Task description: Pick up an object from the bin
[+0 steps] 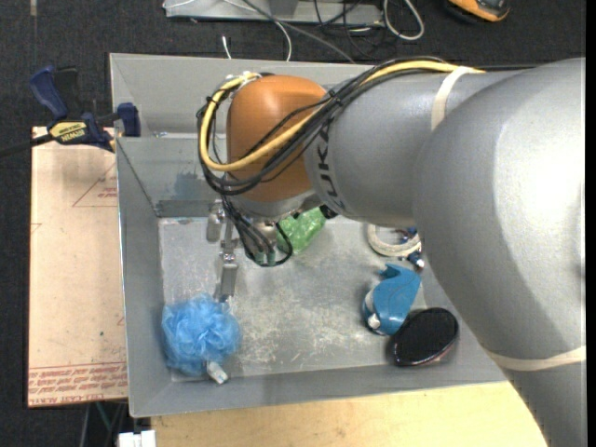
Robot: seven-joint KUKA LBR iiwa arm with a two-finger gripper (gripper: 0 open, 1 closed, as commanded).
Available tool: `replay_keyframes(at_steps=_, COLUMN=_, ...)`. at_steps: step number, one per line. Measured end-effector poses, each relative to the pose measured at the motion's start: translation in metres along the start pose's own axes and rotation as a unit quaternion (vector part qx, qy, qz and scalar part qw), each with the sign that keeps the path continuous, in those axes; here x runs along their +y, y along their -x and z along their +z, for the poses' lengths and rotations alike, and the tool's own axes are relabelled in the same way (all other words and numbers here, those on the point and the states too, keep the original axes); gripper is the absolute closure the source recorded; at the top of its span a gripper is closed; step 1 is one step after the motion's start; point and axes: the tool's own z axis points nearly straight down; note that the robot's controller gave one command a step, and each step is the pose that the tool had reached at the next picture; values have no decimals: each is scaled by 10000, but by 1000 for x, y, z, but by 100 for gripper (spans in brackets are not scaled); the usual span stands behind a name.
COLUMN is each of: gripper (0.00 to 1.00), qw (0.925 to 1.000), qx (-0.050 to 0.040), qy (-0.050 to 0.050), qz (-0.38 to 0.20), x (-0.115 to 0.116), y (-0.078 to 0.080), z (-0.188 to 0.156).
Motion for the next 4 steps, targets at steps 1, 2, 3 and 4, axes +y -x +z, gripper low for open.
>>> replay_keyframes(at_steps=1, gripper=0, qw=10000, qx=0, qy=0, qz=0, x=0, y=0, z=0)
replay_keyframes(at_steps=2, gripper=0, qw=9999, qx=20, qy=-4, qz=114, x=-34, y=-39, z=41)
replay_keyframes(at_steps=3, gripper=0, qw=10000, qx=-21, qy=19, qz=-22, x=-2, y=-86, z=37)
replay_keyframes(at_steps=4, gripper=0, qw=9985, qx=-10, qy=-2, qz=-553, x=-19, y=-91, z=62)
